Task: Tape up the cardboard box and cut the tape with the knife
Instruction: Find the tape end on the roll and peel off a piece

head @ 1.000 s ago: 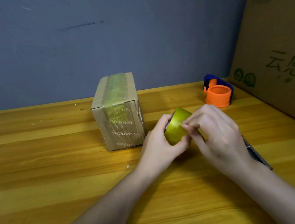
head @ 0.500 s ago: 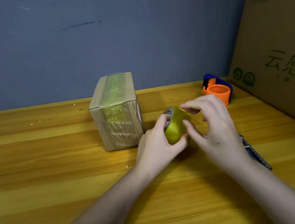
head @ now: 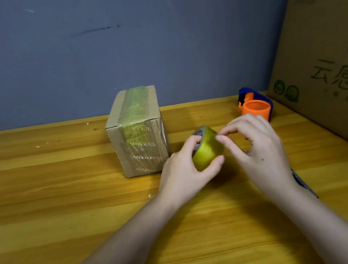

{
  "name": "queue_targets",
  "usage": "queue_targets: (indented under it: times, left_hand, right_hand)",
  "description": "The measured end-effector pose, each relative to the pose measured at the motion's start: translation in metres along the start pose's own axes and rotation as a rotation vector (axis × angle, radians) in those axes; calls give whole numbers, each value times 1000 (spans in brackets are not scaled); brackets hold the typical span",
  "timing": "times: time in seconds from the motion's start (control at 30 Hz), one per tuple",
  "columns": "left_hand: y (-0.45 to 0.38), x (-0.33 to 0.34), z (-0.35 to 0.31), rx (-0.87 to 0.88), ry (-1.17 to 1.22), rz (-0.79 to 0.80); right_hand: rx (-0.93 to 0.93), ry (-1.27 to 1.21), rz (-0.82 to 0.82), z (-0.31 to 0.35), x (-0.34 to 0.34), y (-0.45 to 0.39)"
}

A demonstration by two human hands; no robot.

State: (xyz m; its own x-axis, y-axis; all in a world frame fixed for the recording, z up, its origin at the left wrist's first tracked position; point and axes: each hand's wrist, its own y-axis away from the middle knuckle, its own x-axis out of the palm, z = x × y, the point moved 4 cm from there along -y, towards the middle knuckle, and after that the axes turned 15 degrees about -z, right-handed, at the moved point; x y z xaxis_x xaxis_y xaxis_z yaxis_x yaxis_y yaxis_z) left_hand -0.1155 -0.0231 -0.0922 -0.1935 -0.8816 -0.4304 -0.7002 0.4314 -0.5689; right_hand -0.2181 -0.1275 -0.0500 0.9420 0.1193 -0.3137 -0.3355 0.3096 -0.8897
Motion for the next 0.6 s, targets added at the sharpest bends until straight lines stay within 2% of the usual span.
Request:
queue_targets:
  times: [0.13,0.3,0.4,0.6]
  left_hand:
    - [-2,5,11,-27,163,124]
    - [-1,5,4,69,52,185]
    - [-2,3,-4,115,-46,162]
    - [-6,11,-11,-128,271,196]
  right_hand:
    - [23,9,18,-6,0,1]
    - [-71,157,-3,-10,-4,-2]
    - [-163,178,-47,-7,-8,-3]
    - [-287,188,3,3,-8,-6]
